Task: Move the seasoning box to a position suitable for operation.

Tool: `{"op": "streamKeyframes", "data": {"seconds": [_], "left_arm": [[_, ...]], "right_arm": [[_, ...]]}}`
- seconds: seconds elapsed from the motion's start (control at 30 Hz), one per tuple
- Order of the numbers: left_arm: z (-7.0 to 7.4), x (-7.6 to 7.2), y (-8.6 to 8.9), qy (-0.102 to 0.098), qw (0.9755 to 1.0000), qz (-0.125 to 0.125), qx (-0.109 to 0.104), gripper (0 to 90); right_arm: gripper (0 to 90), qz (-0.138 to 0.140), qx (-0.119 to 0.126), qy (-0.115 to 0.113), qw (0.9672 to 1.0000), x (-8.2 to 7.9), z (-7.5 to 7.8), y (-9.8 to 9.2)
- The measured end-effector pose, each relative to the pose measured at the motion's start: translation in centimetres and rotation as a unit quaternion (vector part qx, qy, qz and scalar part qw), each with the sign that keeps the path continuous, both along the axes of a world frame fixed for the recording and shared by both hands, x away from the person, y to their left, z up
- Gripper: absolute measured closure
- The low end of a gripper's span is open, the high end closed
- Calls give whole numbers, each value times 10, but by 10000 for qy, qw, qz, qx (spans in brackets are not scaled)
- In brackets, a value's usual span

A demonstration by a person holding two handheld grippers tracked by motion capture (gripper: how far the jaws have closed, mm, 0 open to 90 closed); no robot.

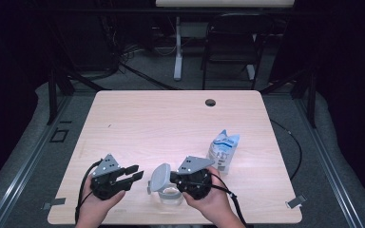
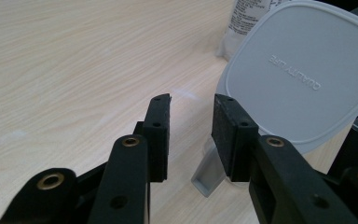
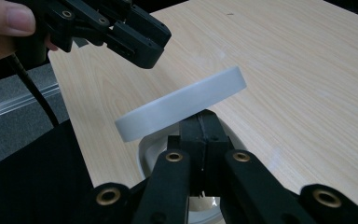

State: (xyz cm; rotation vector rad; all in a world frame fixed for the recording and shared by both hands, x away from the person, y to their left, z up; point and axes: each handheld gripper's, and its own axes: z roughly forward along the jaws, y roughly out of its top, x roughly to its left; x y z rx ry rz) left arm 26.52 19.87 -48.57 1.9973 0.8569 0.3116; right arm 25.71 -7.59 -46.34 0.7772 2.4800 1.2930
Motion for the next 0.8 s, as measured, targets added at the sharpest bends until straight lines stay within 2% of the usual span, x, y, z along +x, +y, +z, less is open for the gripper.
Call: {"op": "streamKeyframes", "data": {"seconds": [0.2, 0.47, 0.8], "left_arm": [[-1, 1, 2, -40, 9999, 105, 119, 633], [0, 2, 6, -36, 9999, 161, 52, 607], [-1, 3, 8, -34, 9997, 217, 95, 587]], "right_arm": [[900, 40, -58, -20, 10000, 0, 4, 6], [900, 191, -107, -96, 9997, 0, 12, 19], [889, 387, -156, -176, 9990, -2, 15, 35]]}}
